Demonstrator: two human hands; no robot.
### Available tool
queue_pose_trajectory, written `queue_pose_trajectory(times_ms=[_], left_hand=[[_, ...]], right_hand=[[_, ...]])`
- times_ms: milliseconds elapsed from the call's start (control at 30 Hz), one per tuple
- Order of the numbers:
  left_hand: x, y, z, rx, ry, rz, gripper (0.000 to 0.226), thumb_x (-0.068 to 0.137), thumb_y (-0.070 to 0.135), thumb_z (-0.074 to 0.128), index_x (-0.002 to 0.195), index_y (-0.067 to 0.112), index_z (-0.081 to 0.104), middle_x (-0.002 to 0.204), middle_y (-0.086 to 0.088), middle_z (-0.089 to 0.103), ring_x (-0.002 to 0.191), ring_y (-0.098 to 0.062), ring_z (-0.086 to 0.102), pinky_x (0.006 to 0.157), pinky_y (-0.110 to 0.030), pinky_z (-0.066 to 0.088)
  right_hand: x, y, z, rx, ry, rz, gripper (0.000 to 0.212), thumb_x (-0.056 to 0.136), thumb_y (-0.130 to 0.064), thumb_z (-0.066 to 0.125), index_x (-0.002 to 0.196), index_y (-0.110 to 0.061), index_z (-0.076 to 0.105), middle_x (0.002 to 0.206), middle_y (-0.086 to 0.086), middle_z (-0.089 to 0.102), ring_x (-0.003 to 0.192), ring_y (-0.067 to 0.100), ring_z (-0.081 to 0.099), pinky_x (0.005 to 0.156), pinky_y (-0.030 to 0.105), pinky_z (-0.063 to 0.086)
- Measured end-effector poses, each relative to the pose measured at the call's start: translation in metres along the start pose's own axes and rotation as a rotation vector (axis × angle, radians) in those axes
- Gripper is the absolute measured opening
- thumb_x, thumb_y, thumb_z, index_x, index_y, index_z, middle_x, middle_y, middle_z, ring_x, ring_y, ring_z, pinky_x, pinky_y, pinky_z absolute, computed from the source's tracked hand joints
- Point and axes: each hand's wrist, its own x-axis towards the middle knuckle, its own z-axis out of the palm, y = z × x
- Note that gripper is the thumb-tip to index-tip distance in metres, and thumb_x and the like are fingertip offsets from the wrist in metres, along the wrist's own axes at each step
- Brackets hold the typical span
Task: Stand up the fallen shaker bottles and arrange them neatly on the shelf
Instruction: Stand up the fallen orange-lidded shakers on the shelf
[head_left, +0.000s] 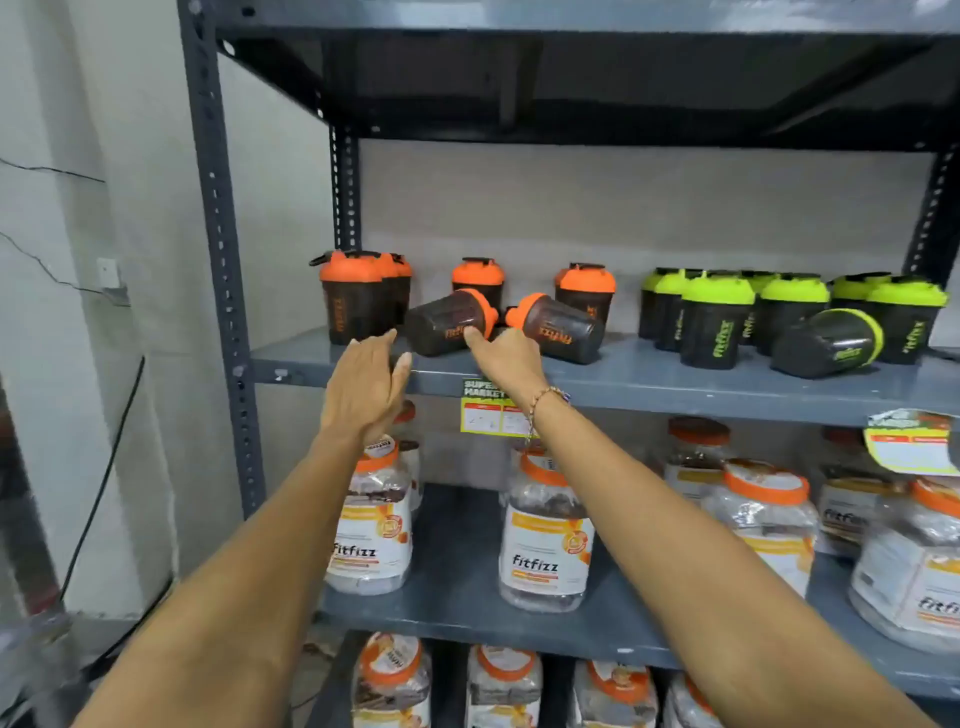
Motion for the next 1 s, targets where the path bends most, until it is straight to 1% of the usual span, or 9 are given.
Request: queue_pose_trajectory(times_ms=[67, 133, 267, 367, 533, 600, 733, 867, 1000], left_hand=[[0.001, -0.013, 0.005, -0.003, 0.043, 0.029, 0.048, 0.098, 0.038, 0.032, 0.117, 0.004, 0.060, 0.110, -0.015, 0.064, 0.106, -0.031, 0.055, 0.101, -0.040, 0.036], [0.000, -0.022, 0.014, 0.029, 0.094, 0.062, 0.045, 0.095, 0.038, 0.032, 0.103, 0.006, 0.062, 0.097, -0.012, 0.064, 0.092, -0.028, 0.054, 0.088, -0.036, 0.036], [0.001, -0.031, 0.030, 0.065, 0.164, 0.080, 0.037, 0.095, 0.036, 0.036, 0.099, 0.009, 0.060, 0.095, -0.008, 0.061, 0.087, -0.027, 0.052, 0.085, -0.033, 0.034], [0.003, -0.034, 0.039, 0.062, 0.232, 0.103, 0.033, 0.095, 0.034, 0.038, 0.096, 0.009, 0.060, 0.093, -0.008, 0.060, 0.085, -0.027, 0.051, 0.084, -0.033, 0.033], [0.002, -0.036, 0.045, 0.048, 0.285, 0.133, 0.033, 0.096, 0.034, 0.038, 0.096, 0.009, 0.060, 0.092, -0.008, 0.060, 0.085, -0.026, 0.051, 0.083, -0.034, 0.035], [0.001, -0.036, 0.046, 0.046, 0.298, 0.137, 0.034, 0.096, 0.034, 0.037, 0.096, 0.009, 0.059, 0.092, -0.007, 0.060, 0.085, -0.025, 0.051, 0.083, -0.034, 0.035], [-0.001, -0.036, 0.043, 0.048, 0.288, 0.127, 0.035, 0.096, 0.036, 0.037, 0.096, 0.009, 0.060, 0.093, -0.008, 0.060, 0.087, -0.024, 0.051, 0.085, -0.033, 0.034], [0.000, -0.034, 0.043, 0.046, 0.264, 0.124, 0.036, 0.096, 0.037, 0.036, 0.098, 0.010, 0.060, 0.095, -0.007, 0.060, 0.089, -0.024, 0.051, 0.087, -0.032, 0.034], [-0.001, -0.035, 0.044, 0.043, 0.257, 0.114, 0.035, 0.096, 0.037, 0.036, 0.099, 0.010, 0.059, 0.097, -0.007, 0.060, 0.090, -0.024, 0.051, 0.088, -0.033, 0.034]], right_hand=[[0.007, -0.008, 0.009, -0.005, -0.014, 0.070, 0.058, 0.091, -0.049, 0.050, 0.102, 0.005, 0.067, 0.113, 0.024, 0.067, 0.110, 0.039, 0.058, 0.090, 0.036, 0.045], [0.016, -0.015, 0.019, -0.036, -0.049, 0.120, 0.071, 0.088, -0.061, 0.044, 0.110, 0.003, 0.066, 0.121, 0.023, 0.064, 0.116, 0.039, 0.056, 0.095, 0.038, 0.043], [0.027, -0.029, 0.042, -0.133, -0.066, 0.221, 0.104, 0.069, -0.089, 0.030, 0.124, -0.005, 0.060, 0.135, 0.021, 0.054, 0.124, 0.039, 0.047, 0.102, 0.043, 0.035], [0.036, -0.039, 0.054, -0.145, -0.045, 0.313, 0.115, 0.061, -0.094, 0.026, 0.128, -0.006, 0.057, 0.139, 0.023, 0.048, 0.127, 0.040, 0.041, 0.103, 0.048, 0.030], [0.041, -0.049, 0.066, -0.246, -0.049, 0.399, 0.114, 0.063, -0.094, 0.023, 0.129, -0.007, 0.056, 0.140, 0.021, 0.048, 0.128, 0.039, 0.040, 0.101, 0.046, 0.028], [0.042, -0.050, 0.071, -0.277, -0.056, 0.408, 0.106, 0.067, -0.090, 0.025, 0.126, -0.008, 0.058, 0.138, 0.020, 0.050, 0.126, 0.037, 0.042, 0.100, 0.044, 0.028], [0.042, -0.051, 0.070, -0.223, -0.063, 0.420, 0.091, 0.072, -0.080, 0.034, 0.126, -0.010, 0.059, 0.138, 0.017, 0.051, 0.125, 0.035, 0.043, 0.101, 0.042, 0.030], [0.039, -0.050, 0.060, -0.128, -0.032, 0.419, 0.091, 0.070, -0.077, 0.041, 0.131, -0.011, 0.053, 0.139, 0.017, 0.048, 0.126, 0.036, 0.041, 0.104, 0.044, 0.032], [0.034, -0.044, 0.051, -0.116, 0.070, 0.329, 0.090, 0.067, -0.066, 0.060, 0.135, -0.010, 0.045, 0.135, 0.014, 0.045, 0.123, 0.033, 0.044, 0.102, 0.042, 0.040]])
